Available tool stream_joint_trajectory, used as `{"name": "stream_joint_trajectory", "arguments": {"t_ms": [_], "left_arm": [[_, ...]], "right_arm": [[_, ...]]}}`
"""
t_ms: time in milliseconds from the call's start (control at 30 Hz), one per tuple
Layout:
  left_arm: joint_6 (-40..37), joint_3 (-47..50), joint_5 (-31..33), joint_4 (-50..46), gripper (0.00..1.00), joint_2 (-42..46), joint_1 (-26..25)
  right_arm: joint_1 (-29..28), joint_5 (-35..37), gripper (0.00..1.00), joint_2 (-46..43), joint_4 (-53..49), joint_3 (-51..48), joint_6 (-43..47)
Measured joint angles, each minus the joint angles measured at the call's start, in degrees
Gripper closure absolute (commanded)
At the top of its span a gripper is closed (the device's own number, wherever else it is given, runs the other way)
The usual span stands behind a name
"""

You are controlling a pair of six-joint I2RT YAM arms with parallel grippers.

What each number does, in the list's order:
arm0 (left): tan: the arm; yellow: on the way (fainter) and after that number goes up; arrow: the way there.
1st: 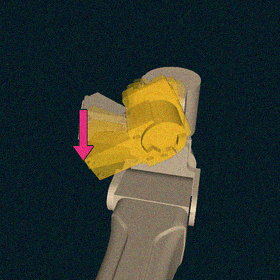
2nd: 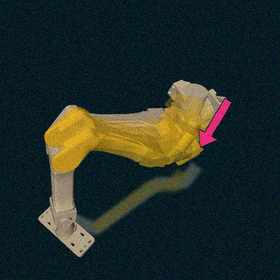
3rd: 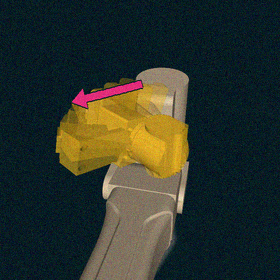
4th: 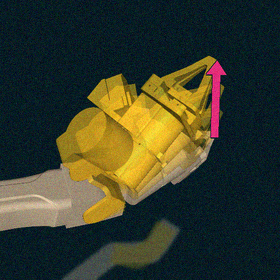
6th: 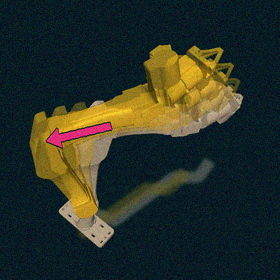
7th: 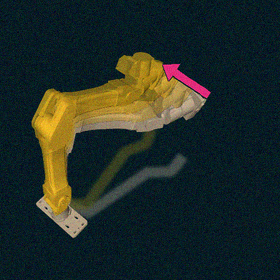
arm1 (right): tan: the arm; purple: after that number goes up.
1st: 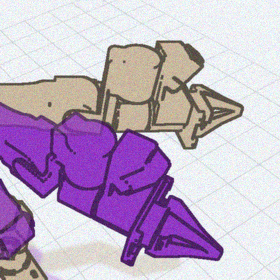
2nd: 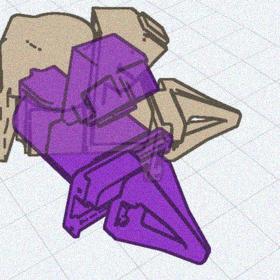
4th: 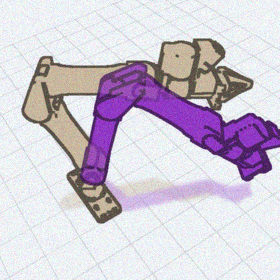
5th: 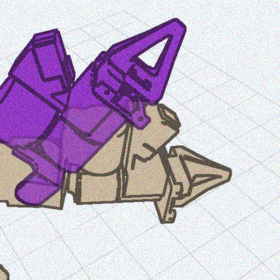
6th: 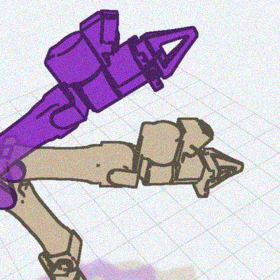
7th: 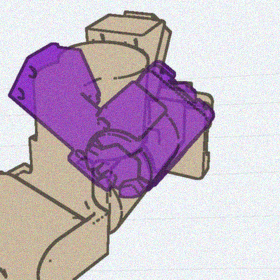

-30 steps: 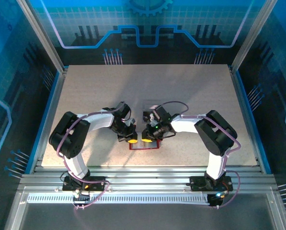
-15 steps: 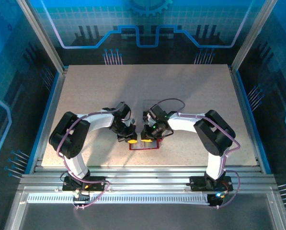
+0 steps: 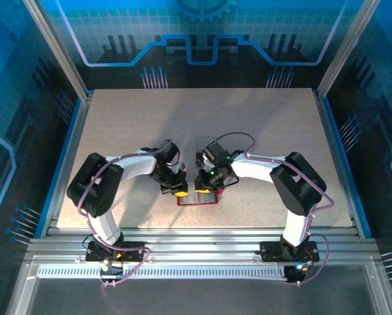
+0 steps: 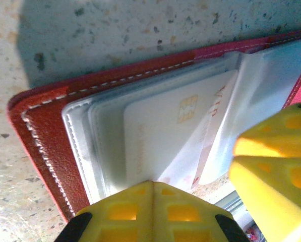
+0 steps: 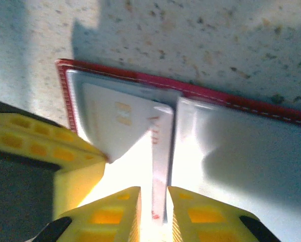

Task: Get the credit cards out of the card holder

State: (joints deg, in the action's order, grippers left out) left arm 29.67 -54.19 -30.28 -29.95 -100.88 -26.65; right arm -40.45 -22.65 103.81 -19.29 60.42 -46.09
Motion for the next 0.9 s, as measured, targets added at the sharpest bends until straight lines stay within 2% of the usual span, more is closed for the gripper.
{"name": "stream_joint_trajectory", "arguments": {"t_ms": [233, 500, 667, 900], "left_arm": [[0.33, -0.07, 0.0, -0.04, 1.0, 0.02, 0.0], [0.31, -0.04, -0.02, -0.04, 1.0, 0.02, 0.0], [0.28, 0.0, -0.02, -0.02, 1.0, 0.02, 0.0], [0.17, 0.0, -0.02, 0.0, 1.0, 0.02, -0.11]], "right_arm": [[1.14, -5.01, 0.8, -1.84, 7.58, -4.5, -3.5], [1.07, -8.74, 0.79, 1.75, 11.76, -5.57, -5.6], [1.01, -8.74, 0.79, 2.12, 11.37, -5.55, -5.22], [0.24, -5.4, 0.78, 2.14, 5.53, -2.84, -1.95]]}}
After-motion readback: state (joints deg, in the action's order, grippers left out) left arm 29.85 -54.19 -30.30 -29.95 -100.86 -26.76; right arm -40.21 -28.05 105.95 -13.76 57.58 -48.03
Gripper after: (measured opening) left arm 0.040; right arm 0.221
